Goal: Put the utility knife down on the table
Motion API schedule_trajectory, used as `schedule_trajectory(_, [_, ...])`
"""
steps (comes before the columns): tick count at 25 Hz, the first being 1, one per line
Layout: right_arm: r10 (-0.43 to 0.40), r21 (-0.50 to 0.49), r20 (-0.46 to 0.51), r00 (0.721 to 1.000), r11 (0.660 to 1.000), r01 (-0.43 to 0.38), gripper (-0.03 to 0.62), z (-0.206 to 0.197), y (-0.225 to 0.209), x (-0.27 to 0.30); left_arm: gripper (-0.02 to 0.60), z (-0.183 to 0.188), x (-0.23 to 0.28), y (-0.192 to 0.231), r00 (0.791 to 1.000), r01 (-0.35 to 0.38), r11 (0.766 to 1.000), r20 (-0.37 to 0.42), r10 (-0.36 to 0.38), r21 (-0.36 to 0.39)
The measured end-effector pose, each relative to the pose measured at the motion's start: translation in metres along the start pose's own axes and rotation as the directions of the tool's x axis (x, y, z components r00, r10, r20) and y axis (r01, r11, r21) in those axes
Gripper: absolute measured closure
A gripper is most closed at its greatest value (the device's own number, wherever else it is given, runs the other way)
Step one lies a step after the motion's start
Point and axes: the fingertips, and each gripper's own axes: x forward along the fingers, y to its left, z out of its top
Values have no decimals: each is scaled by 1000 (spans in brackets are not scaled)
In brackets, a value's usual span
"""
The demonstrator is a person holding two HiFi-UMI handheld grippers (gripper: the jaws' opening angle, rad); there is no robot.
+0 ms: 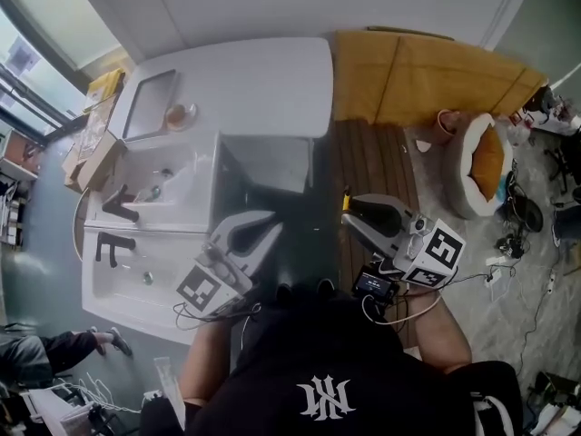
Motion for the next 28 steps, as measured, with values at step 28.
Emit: schedule_trajectory(28, [2,12,-102,995,1000,-1,540,-14,-135,116,563,-43,58,147,998,42,991,-44,-48,-128])
